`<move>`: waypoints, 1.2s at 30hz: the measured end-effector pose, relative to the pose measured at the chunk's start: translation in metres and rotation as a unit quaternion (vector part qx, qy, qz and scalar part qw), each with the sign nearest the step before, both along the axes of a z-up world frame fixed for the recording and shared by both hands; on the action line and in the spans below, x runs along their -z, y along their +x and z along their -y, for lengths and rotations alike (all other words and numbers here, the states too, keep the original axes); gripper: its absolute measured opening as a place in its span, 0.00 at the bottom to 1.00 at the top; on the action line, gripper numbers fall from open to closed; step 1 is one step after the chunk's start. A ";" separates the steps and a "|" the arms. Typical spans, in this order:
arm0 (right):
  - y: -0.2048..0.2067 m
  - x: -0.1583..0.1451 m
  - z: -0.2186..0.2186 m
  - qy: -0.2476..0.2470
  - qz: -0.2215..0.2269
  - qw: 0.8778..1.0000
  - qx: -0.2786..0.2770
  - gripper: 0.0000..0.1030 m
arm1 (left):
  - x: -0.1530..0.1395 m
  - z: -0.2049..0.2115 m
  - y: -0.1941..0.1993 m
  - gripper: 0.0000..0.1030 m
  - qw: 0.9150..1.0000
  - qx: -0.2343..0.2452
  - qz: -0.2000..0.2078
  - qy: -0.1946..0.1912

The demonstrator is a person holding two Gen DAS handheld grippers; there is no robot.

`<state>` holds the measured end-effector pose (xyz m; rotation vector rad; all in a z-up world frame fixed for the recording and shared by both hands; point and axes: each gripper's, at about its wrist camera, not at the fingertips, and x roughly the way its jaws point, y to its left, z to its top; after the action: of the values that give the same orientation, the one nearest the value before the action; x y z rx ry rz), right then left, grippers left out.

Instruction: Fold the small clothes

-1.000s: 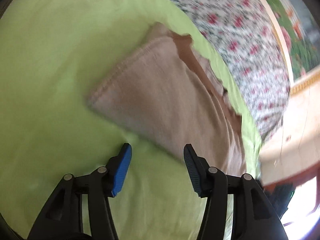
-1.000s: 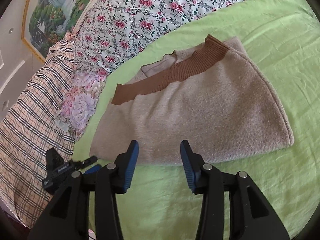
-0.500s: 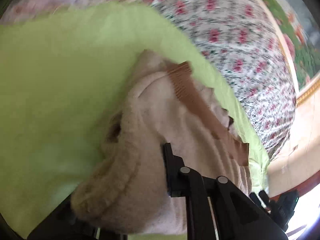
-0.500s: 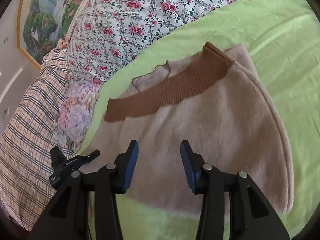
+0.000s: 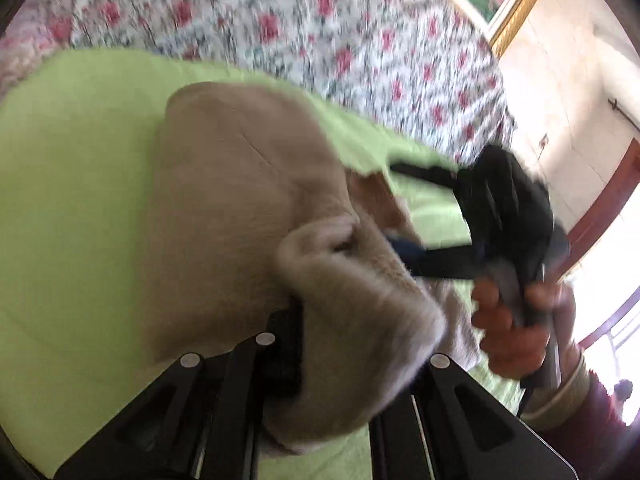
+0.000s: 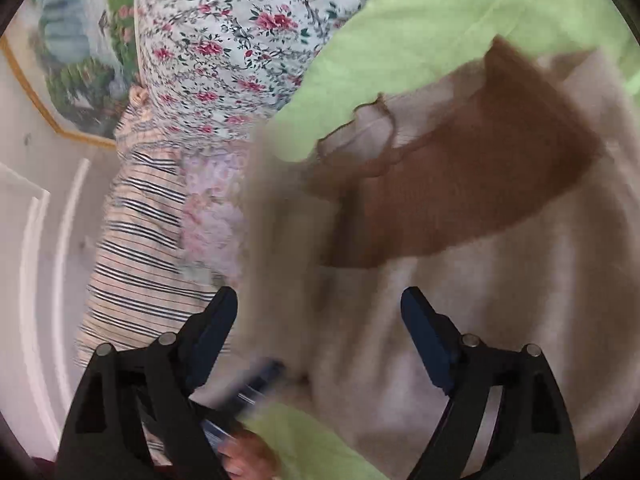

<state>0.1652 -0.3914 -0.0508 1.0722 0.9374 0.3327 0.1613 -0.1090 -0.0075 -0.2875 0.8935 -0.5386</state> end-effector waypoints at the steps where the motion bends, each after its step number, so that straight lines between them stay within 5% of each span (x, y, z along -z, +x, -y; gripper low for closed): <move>1: 0.008 0.004 -0.002 0.000 -0.005 1.000 -0.003 0.82 | 0.003 0.003 0.000 0.06 1.000 0.004 -0.002 0.002; 4: 0.036 0.010 -0.015 -0.040 -0.023 0.999 -0.013 0.80 | 0.003 0.007 -0.003 0.06 1.000 0.010 0.007 0.014; 5: 0.045 0.012 -0.021 -0.049 -0.023 0.998 -0.019 0.71 | 0.003 0.007 -0.004 0.06 1.000 0.011 0.010 0.016; 6: 0.054 0.013 -0.024 -0.059 -0.031 0.997 -0.023 0.47 | 0.002 0.006 -0.005 0.06 1.000 0.013 0.011 0.015; 8: 0.066 0.016 -0.030 -0.077 -0.049 0.995 -0.026 0.21 | 0.000 0.005 -0.005 0.06 1.000 0.013 0.015 0.012; 9: 0.069 0.010 -0.033 -0.087 -0.042 0.995 -0.029 0.17 | 0.000 -0.001 -0.009 0.06 1.000 0.014 0.015 0.011; 17: 0.021 -0.069 0.008 -0.179 0.044 0.983 0.001 0.16 | -0.034 0.045 -0.018 0.07 0.996 0.067 0.041 -0.030; 27: -0.022 -0.033 0.072 -0.244 -0.025 0.969 0.037 0.15 | 0.016 0.136 -0.017 0.07 0.993 0.116 -0.018 -0.028; 32: -0.022 -0.031 0.076 -0.274 -0.028 0.961 0.031 0.15 | 0.022 0.147 -0.022 0.08 0.992 0.128 -0.011 -0.009; 36: -0.020 -0.020 0.070 -0.329 -0.039 0.943 0.018 0.16 | 0.033 0.150 -0.022 0.09 0.990 0.137 -0.031 0.008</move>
<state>0.1454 -0.4612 -0.0307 0.4855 0.9987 -0.0625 0.1389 -0.2594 -0.0403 -0.1668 1.0042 -0.7801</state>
